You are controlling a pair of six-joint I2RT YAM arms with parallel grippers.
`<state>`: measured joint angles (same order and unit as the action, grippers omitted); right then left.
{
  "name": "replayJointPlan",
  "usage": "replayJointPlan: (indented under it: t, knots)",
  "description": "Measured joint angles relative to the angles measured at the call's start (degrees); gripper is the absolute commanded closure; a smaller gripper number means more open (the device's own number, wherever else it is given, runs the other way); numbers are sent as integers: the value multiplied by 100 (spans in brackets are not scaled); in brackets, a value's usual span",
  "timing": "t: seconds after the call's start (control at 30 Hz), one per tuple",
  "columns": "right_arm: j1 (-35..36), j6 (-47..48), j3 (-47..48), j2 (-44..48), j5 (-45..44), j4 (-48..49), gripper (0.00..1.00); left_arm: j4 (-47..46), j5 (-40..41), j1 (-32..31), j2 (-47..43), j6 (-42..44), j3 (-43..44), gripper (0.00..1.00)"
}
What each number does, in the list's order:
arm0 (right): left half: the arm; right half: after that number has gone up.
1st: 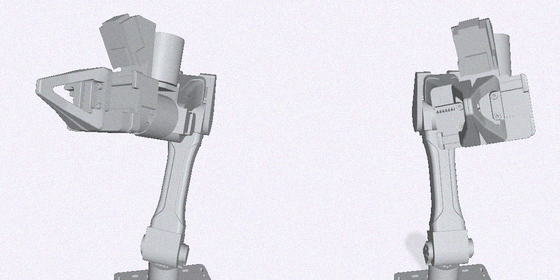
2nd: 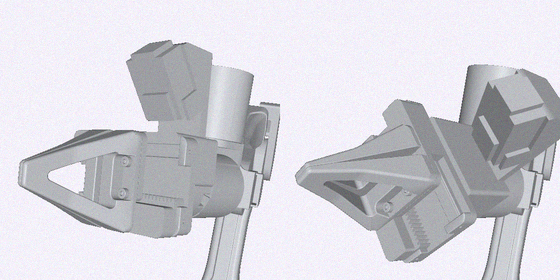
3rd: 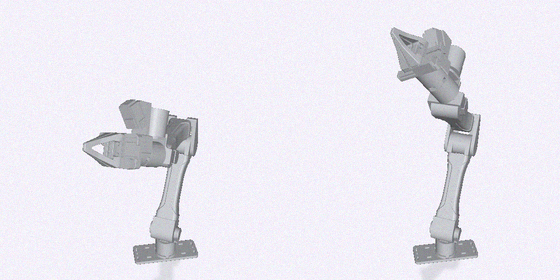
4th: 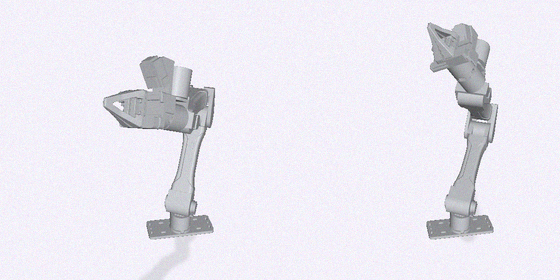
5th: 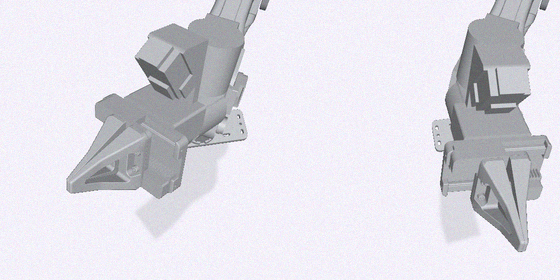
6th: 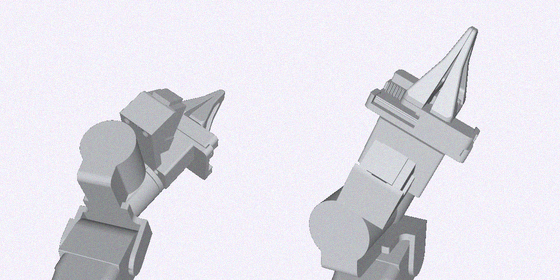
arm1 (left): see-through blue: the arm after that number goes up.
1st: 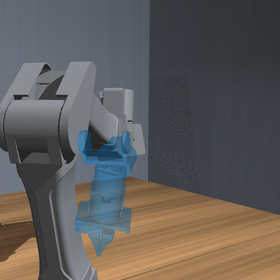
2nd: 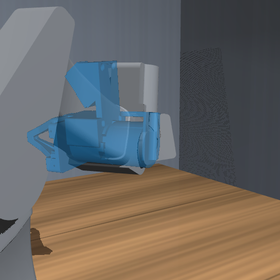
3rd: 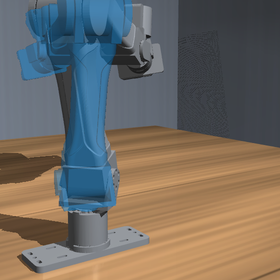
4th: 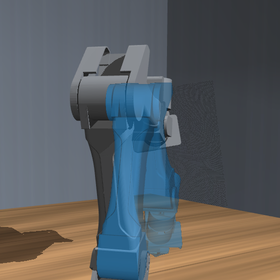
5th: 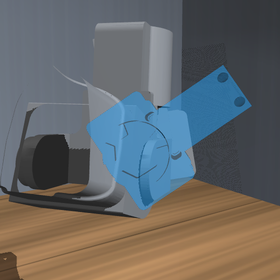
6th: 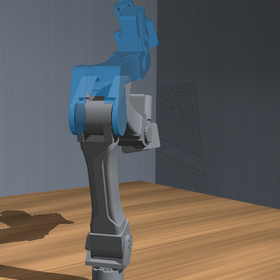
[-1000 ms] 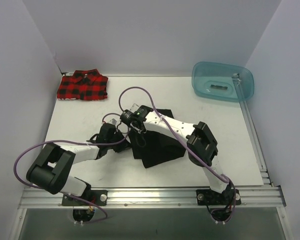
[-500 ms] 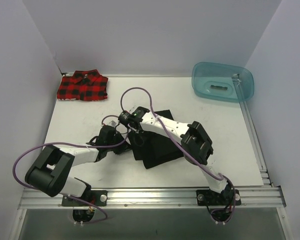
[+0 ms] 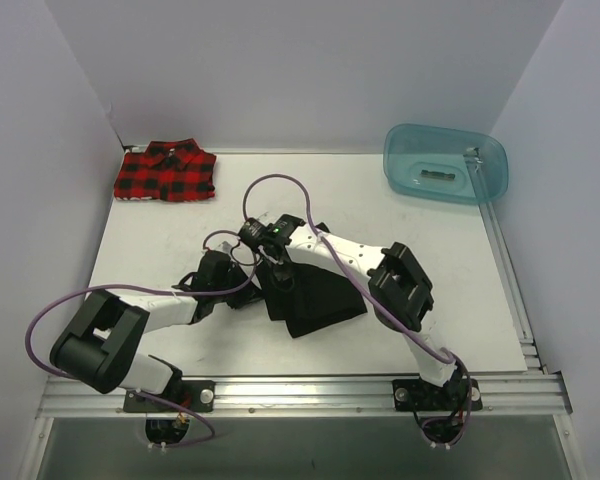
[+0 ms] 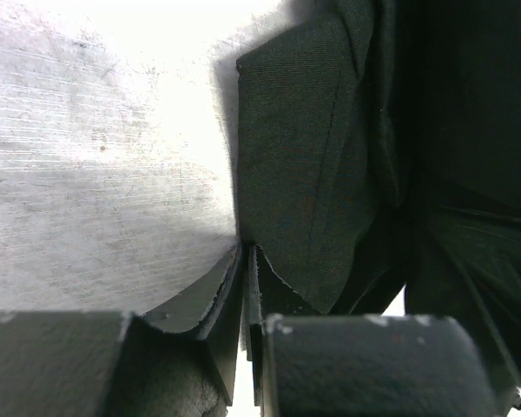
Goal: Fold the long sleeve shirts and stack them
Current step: Fold the shirt
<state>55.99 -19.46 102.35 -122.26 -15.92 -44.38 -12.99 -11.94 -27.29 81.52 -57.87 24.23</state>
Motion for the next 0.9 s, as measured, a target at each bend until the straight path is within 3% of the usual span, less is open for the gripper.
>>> replayJointPlan:
  t: [0.13, 0.27, 0.3, 0.4, 0.47, 0.6, 0.73, 0.9]
  knots:
    - [-7, -26, -190, 0, 153, 216, 83, 0, 0, 0, 0, 0, 0, 84]
    - [-4, -39, -297, 0, 369, 380, 71, 7, 4, 0, -17, 0, -4, 84]
    - [-4, -48, -306, 0, 450, 420, 63, 11, 13, 0, -33, 0, -13, 84]
    - [-2, -85, -326, 2, 660, 501, 51, 37, 61, 0, -160, 4, -61, 82]
    - [4, -116, -354, 52, 776, 557, 48, 70, 140, 0, -372, 11, -109, 79]
    - [15, -181, -669, 625, 892, 675, 47, 297, 422, 0, -1047, 136, -118, 68]
    - [-24, -330, -1432, 1867, 981, 1027, 52, 831, 710, 0, -1646, 363, 133, 56]
    - [-197, -776, -2955, 3486, 1320, 1919, 64, 1423, 1073, 0, -2070, 629, 590, 55]
